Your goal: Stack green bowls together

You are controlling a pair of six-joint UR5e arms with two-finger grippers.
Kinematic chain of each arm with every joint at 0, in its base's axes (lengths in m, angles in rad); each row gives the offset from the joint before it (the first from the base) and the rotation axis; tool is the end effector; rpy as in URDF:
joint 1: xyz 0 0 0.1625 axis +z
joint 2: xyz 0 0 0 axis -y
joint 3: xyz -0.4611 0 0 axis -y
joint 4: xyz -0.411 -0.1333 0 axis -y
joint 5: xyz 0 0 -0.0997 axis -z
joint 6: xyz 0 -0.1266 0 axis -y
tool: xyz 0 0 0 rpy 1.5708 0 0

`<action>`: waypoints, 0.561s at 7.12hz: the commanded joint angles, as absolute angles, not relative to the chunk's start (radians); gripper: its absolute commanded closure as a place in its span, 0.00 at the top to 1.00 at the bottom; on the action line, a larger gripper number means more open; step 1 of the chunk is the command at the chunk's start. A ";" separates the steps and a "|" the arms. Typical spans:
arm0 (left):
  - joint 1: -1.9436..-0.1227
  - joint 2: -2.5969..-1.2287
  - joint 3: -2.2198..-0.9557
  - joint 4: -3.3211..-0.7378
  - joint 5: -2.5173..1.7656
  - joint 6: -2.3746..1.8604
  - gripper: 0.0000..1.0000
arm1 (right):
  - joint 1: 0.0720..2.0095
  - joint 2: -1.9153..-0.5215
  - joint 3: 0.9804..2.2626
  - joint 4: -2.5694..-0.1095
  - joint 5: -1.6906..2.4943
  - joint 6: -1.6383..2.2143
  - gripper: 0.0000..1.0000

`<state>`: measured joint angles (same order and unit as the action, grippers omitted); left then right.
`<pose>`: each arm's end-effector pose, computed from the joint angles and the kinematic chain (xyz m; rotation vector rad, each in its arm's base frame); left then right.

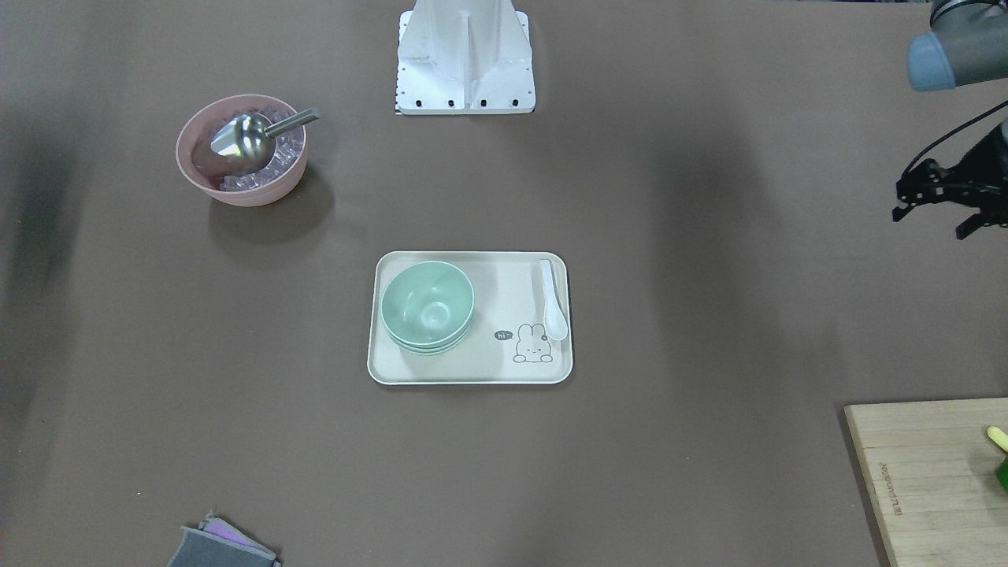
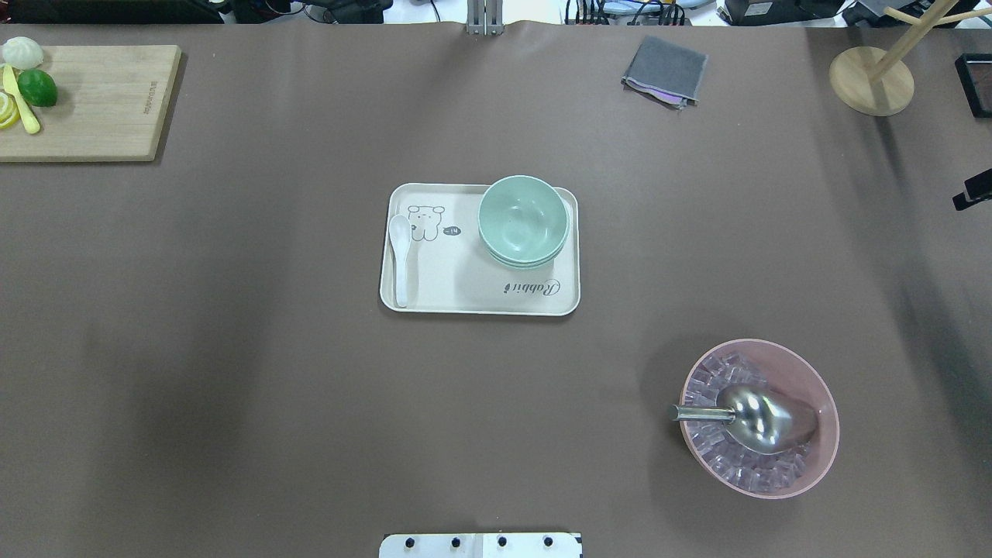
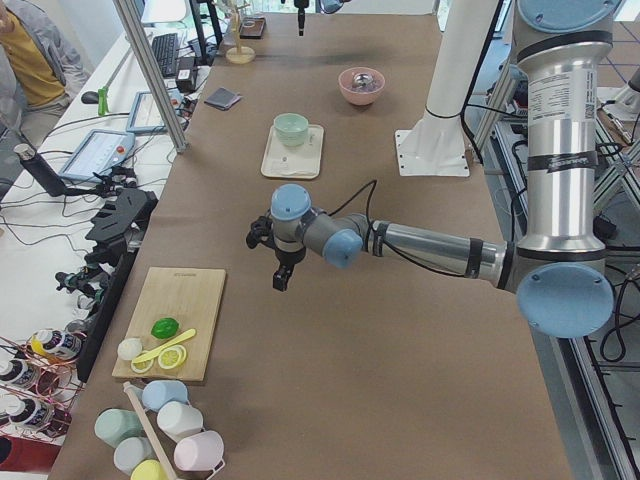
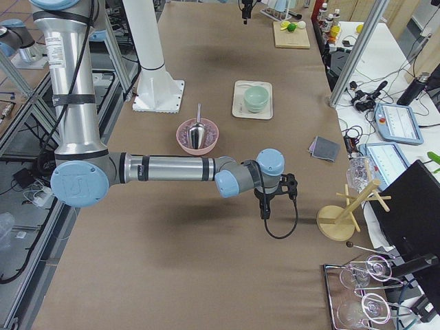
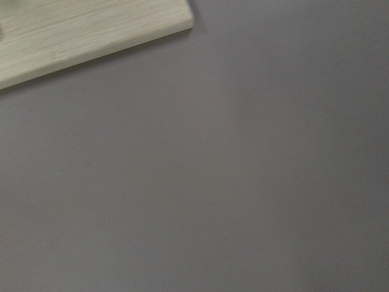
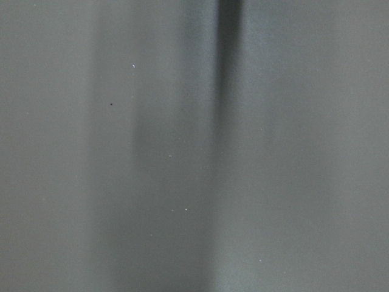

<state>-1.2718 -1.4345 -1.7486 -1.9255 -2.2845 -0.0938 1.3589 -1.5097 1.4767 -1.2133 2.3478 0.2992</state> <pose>0.0923 -0.4706 0.6521 0.2354 0.7678 0.3354 -0.0747 -0.5590 0.6901 0.1032 -0.8224 -0.0438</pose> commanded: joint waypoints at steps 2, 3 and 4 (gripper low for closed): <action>-1.389 -1.371 -1.639 -1.921 -2.286 0.037 0.99 | 1.416 -1.517 1.454 -1.215 2.367 0.206 1.00; -1.400 -1.388 -1.614 -1.916 -2.286 0.035 0.99 | 1.428 -1.513 1.453 -1.218 2.368 0.204 1.00; -1.460 -1.416 -1.615 -1.835 -2.295 0.028 0.99 | 1.434 -1.508 1.453 -1.226 2.368 0.204 1.00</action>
